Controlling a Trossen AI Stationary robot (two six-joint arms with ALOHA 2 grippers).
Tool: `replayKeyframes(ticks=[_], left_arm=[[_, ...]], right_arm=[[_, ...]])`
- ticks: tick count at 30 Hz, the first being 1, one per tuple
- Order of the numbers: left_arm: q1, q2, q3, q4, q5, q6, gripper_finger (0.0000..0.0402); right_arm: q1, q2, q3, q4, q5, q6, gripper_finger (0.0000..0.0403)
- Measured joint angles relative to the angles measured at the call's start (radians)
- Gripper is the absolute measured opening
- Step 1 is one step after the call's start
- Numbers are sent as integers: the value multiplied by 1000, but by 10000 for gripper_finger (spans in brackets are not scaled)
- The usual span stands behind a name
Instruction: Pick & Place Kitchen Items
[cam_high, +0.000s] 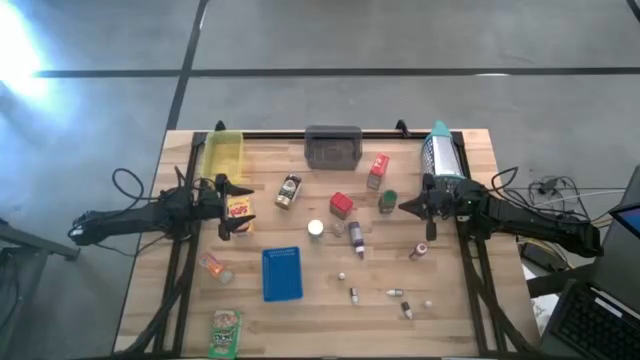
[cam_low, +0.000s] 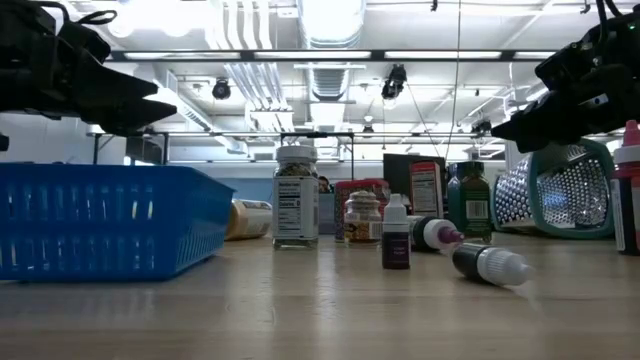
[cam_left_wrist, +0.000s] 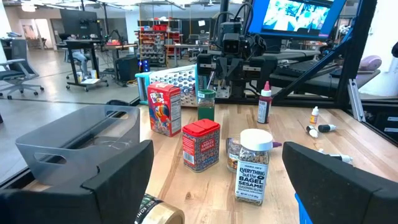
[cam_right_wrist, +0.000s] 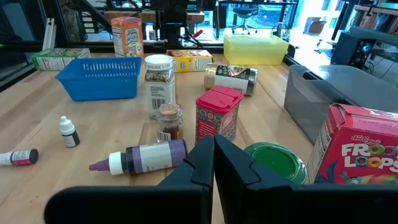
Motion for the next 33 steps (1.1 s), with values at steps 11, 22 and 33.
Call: replayKeyframes(ticks=[11,22,33], left_arm=[[0,0,0,0,0,0,362],[1,0,0,0,0,0,362],[0,0,0,0,0,0,362]], right_arm=[[0,0,0,0,0,0,9],[0,0,0,240,0,130,8],[0,1,0,592,120,109,8]])
